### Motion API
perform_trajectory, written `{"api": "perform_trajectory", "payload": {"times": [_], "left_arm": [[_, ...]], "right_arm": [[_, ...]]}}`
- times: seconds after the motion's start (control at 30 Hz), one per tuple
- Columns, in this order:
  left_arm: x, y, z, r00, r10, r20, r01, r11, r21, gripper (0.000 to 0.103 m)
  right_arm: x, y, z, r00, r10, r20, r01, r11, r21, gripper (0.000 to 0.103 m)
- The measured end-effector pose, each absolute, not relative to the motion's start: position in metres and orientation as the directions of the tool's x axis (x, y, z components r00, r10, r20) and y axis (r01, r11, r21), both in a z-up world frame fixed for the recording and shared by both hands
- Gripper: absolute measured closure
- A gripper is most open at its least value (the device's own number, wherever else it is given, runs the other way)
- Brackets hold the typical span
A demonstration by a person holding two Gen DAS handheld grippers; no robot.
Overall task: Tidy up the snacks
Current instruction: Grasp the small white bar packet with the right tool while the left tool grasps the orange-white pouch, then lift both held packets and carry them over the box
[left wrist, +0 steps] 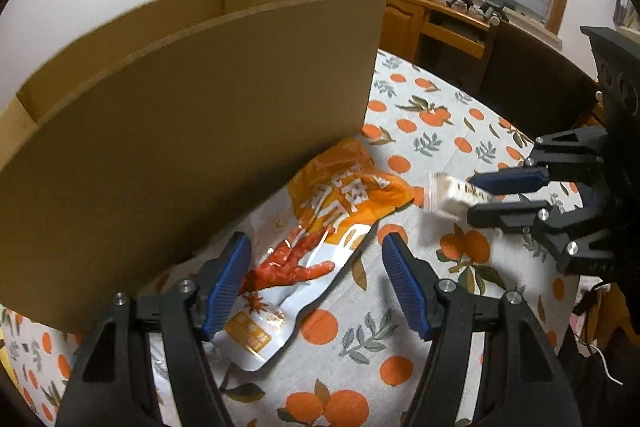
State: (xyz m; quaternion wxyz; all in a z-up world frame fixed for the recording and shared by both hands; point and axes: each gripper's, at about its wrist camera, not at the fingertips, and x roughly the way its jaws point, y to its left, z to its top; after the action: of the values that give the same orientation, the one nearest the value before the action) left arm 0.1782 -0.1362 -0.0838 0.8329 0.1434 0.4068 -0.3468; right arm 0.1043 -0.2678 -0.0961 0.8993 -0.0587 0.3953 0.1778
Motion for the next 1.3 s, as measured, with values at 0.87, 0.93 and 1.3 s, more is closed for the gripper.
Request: {"api": "perform_trajectory", "payload": {"times": [0.87,0.93,1.3], "left_arm": [[0.148,-0.122,-0.089,0.476,-0.409,-0.778,0.698,0.714,0.051,0.083],[0.141,-0.119,-0.086,0.484,-0.408,-0.774,0.691,0.721,0.052,0.084],[0.123,-0.111,-0.079,0.513,-0.405,-0.757,0.643,0.765,0.026,0.085]], "right_arm": [[0.105,-0.283,-0.108,0.632,0.244,-0.735,-0.314,0.948,0.046,0.083],[0.104,-0.283,-0.109,0.631,0.243,-0.737,-0.314,0.948,0.044,0.083],[0.101,-0.282,-0.113,0.631,0.243,-0.737,-0.306,0.951,0.052,0.083]]}}
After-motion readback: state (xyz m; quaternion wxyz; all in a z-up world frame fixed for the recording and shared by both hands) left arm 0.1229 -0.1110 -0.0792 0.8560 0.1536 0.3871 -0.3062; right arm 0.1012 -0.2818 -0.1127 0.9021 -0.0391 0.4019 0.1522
